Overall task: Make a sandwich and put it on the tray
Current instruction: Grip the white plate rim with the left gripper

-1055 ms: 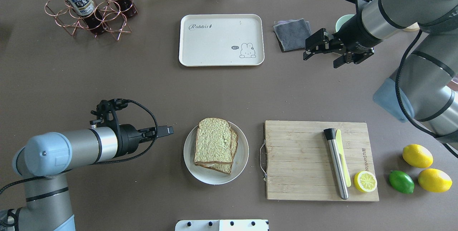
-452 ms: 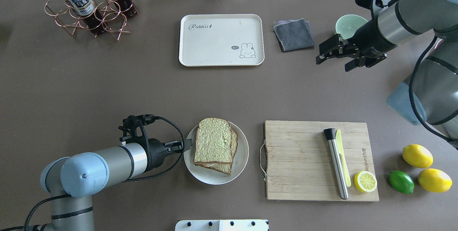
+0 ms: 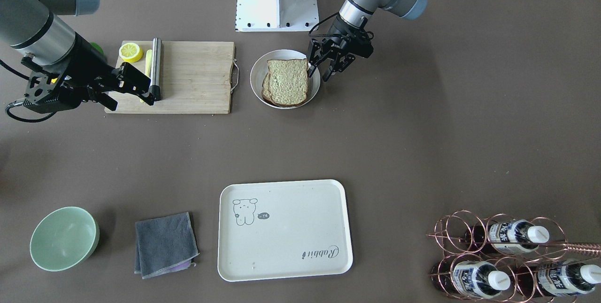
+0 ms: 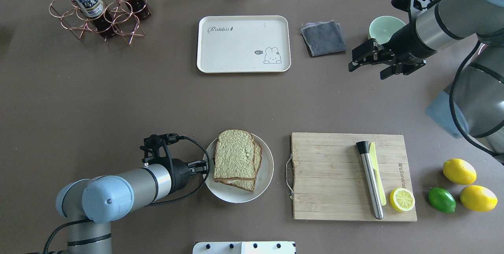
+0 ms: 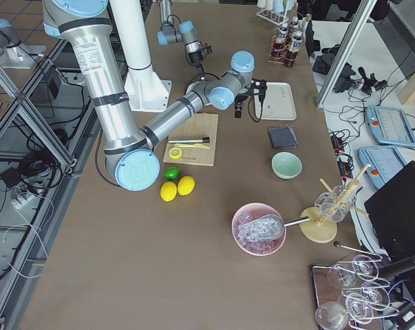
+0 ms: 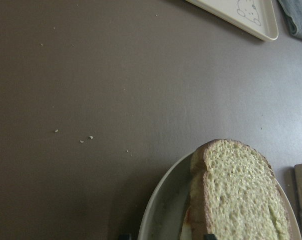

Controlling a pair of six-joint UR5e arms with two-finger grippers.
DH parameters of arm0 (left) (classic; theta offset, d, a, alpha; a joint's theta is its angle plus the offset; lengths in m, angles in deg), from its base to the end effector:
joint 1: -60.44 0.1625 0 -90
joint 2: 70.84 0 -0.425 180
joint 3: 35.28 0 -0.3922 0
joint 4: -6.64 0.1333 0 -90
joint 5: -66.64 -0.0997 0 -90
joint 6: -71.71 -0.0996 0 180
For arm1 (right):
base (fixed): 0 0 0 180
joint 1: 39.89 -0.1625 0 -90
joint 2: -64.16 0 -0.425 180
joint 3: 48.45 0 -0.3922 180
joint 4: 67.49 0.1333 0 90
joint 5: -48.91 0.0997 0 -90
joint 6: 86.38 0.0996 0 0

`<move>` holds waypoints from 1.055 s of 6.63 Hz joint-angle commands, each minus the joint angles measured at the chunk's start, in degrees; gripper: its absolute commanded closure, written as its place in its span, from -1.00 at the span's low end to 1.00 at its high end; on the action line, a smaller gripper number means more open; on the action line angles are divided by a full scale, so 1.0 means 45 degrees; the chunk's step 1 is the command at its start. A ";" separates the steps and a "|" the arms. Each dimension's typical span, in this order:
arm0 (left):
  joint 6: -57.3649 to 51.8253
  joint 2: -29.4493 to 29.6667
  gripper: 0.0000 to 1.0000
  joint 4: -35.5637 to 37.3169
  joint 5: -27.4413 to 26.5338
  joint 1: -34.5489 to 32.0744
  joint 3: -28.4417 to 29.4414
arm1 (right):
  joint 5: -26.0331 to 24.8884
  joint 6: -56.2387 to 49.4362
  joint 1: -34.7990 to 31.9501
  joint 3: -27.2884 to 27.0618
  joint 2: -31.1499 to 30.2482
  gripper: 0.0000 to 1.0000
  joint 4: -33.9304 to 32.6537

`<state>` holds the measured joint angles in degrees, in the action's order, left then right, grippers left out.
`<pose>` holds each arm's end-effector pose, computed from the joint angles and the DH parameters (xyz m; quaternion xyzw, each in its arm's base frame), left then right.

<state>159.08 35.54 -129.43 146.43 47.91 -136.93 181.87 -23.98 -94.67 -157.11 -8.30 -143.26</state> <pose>0.5409 -0.2748 0.3169 0.1496 0.5855 -0.1220 0.7874 -0.2720 -0.4987 0.3057 0.0118 -0.5165 0.0462 0.8550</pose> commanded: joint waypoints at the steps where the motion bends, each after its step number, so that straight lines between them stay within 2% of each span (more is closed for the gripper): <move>1: 0.0000 0.0031 0.00 0.0002 -0.0017 0.0030 0.0165 | -0.0016 0.0022 0.0005 0.0005 -0.0010 -1.00 0.0002; 3: 0.0000 0.0031 0.26 0.0002 -0.0017 0.0030 0.0263 | -0.0035 0.0041 0.0024 0.0005 -0.0010 -1.00 0.0002; 4: 0.0000 0.0031 0.30 0.0002 -0.0017 0.0030 0.0283 | -0.0055 0.0119 0.0044 0.0005 -0.0010 -1.00 0.0002; 5: 0.0000 0.0031 0.56 0.0002 -0.0017 0.0030 0.0322 | -0.0055 0.0139 0.0044 0.0005 -0.0010 -1.00 0.0002; 6: 0.0000 0.0147 0.93 0.0002 -0.0036 0.0030 0.0264 | -0.0036 0.0158 0.0044 -0.0014 -0.0010 -1.00 0.0002; 7: 0.0000 0.0168 1.00 0.0002 -0.0326 0.0050 0.0264 | -0.0036 0.0178 0.0044 -0.0015 -0.0010 -1.00 0.0002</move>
<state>159.08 36.09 -129.42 145.98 48.08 -135.68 181.69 -23.29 -94.47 -157.14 -8.35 -143.25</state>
